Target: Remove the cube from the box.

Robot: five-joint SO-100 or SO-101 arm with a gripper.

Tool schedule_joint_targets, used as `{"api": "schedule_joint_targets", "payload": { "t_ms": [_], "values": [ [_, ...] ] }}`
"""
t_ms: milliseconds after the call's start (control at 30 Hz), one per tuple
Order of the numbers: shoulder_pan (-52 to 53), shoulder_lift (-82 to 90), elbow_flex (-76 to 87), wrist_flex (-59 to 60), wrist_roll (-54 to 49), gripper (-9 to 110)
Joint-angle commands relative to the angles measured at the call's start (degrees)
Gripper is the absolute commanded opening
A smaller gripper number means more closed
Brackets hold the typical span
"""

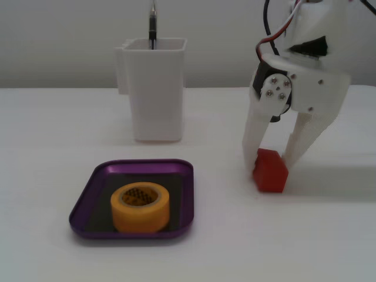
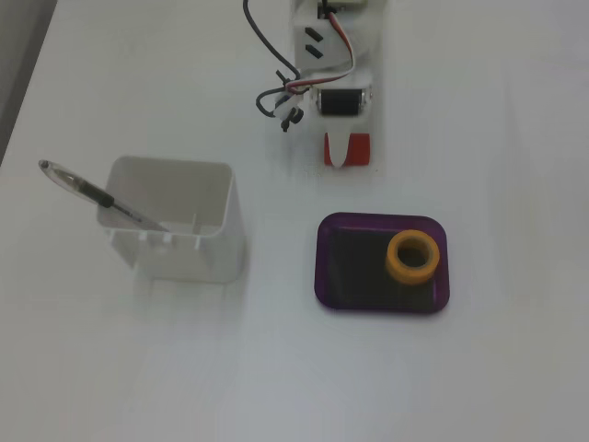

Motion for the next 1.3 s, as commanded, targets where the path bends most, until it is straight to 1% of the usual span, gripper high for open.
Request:
{"api": "schedule_joint_targets", "payload": {
  "t_ms": [0, 333, 600, 767, 1033, 1167, 1267],
  "values": [
    [-0.4, 6.8, -3.3, 2.8, 0.2, 11],
    [-0.4, 23.9, -4.4, 8.5, -0.4, 11],
    [-0.4, 44.7, -2.6, 14.6, 0.4, 11],
    [-0.4, 59.5, 7.5, 17.1, 3.6, 11],
    [-0.4, 81.9, 31.9, 16.5, 3.6, 11],
    [-0.4, 92.5, 40.9, 16.6, 4.0, 11],
    [-0.4, 96.4, 45.3, 17.1, 4.0, 11]
  ]
}}
